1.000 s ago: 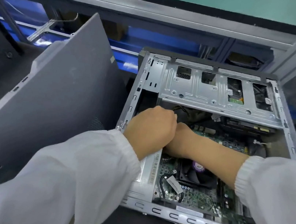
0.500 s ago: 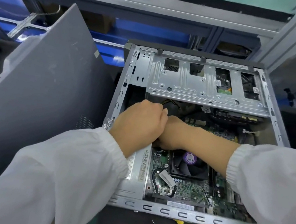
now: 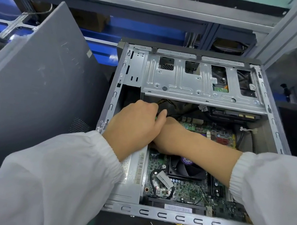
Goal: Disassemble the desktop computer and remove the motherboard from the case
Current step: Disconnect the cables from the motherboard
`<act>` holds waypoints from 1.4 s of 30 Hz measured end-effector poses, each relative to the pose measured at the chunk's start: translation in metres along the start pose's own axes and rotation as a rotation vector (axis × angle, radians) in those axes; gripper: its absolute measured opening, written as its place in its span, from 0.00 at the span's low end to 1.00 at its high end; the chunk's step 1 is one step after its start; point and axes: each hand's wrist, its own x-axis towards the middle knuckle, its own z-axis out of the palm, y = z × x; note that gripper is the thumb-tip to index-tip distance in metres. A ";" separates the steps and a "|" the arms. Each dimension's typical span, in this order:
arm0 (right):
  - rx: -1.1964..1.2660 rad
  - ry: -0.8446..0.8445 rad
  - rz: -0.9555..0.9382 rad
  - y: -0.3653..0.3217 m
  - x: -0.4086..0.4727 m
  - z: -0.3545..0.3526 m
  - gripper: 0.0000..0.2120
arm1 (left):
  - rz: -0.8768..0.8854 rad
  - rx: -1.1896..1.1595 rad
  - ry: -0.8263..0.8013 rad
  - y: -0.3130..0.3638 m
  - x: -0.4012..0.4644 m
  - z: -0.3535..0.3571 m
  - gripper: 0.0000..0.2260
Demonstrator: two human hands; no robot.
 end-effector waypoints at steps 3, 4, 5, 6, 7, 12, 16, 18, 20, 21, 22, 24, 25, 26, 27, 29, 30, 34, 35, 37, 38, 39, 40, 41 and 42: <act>0.014 0.020 0.031 0.003 0.000 -0.001 0.09 | 0.008 -0.019 0.005 0.000 0.000 0.000 0.19; 0.031 0.005 0.052 0.006 0.002 -0.003 0.12 | 0.012 -0.024 0.005 0.000 0.000 0.000 0.19; 0.045 -0.018 0.067 0.009 0.003 -0.004 0.14 | 0.014 -0.029 0.005 0.001 0.000 0.000 0.19; 0.047 -0.034 0.069 0.010 0.003 -0.006 0.15 | 0.014 -0.034 0.004 0.001 0.000 0.000 0.19; 0.036 -0.031 0.058 0.009 0.002 -0.006 0.14 | 0.013 -0.037 0.006 0.000 0.001 0.001 0.19; 0.004 0.000 0.028 0.003 -0.001 -0.001 0.08 | 0.039 -0.043 0.011 -0.001 0.001 0.002 0.19; 0.011 -0.056 0.058 0.008 0.004 -0.007 0.13 | 0.033 -0.037 0.017 -0.001 0.000 0.002 0.19; -0.033 -0.050 0.031 0.003 0.001 -0.006 0.09 | 0.019 -0.030 0.015 -0.001 0.001 0.002 0.19; -0.078 -0.032 0.016 -0.003 -0.003 -0.006 0.06 | 0.010 -0.021 0.013 -0.002 0.001 0.002 0.18; -0.086 -0.028 0.013 -0.003 -0.004 -0.006 0.06 | 0.012 -0.017 0.014 -0.002 0.001 0.002 0.18; -0.083 -0.029 0.013 -0.002 -0.002 -0.006 0.07 | 0.018 -0.018 0.016 -0.002 0.001 0.002 0.18; -0.046 -0.039 0.025 0.004 0.002 -0.009 0.11 | 0.033 -0.025 0.023 -0.002 0.001 0.002 0.18; -0.016 -0.050 0.037 0.008 0.004 -0.010 0.12 | 0.036 -0.030 0.025 -0.002 0.001 0.002 0.18; 0.004 -0.055 0.046 0.010 0.004 -0.010 0.14 | 0.036 -0.033 0.026 -0.003 0.001 0.002 0.18; 0.007 -0.047 0.047 0.009 0.004 -0.009 0.13 | 0.033 -0.034 0.027 -0.003 0.001 0.002 0.18; -0.015 -0.014 0.037 0.003 0.000 -0.006 0.08 | 0.028 -0.031 0.027 -0.004 0.002 0.003 0.18; -0.023 0.004 0.035 -0.001 -0.002 -0.004 0.06 | 0.028 -0.032 0.027 -0.004 0.002 0.003 0.18; -0.022 -0.025 0.050 -0.001 -0.004 -0.009 0.06 | 0.043 -0.053 0.036 -0.002 0.000 0.002 0.18; -0.015 -0.053 0.060 0.000 -0.003 -0.012 0.06 | 0.045 -0.057 0.034 -0.002 0.000 0.001 0.18; -0.018 -0.077 0.069 0.001 -0.002 -0.015 0.07 | 0.045 -0.065 0.031 -0.002 -0.001 0.000 0.19; -0.021 -0.064 0.068 0.000 -0.003 -0.015 0.06 | 0.044 -0.067 0.034 -0.001 -0.001 -0.001 0.19; -0.023 -0.037 0.064 -0.002 -0.004 -0.013 0.06 | 0.044 -0.067 0.036 -0.001 0.000 -0.001 0.19; -0.024 -0.005 0.060 -0.004 -0.006 -0.010 0.05 | 0.045 -0.066 0.037 -0.001 0.000 -0.001 0.19; -0.033 0.011 0.060 -0.006 -0.007 -0.008 0.05 | 0.048 -0.065 0.036 0.000 0.000 -0.001 0.19; -0.040 0.021 0.062 -0.008 -0.009 -0.008 0.05 | 0.058 -0.063 0.035 0.000 0.001 -0.001 0.18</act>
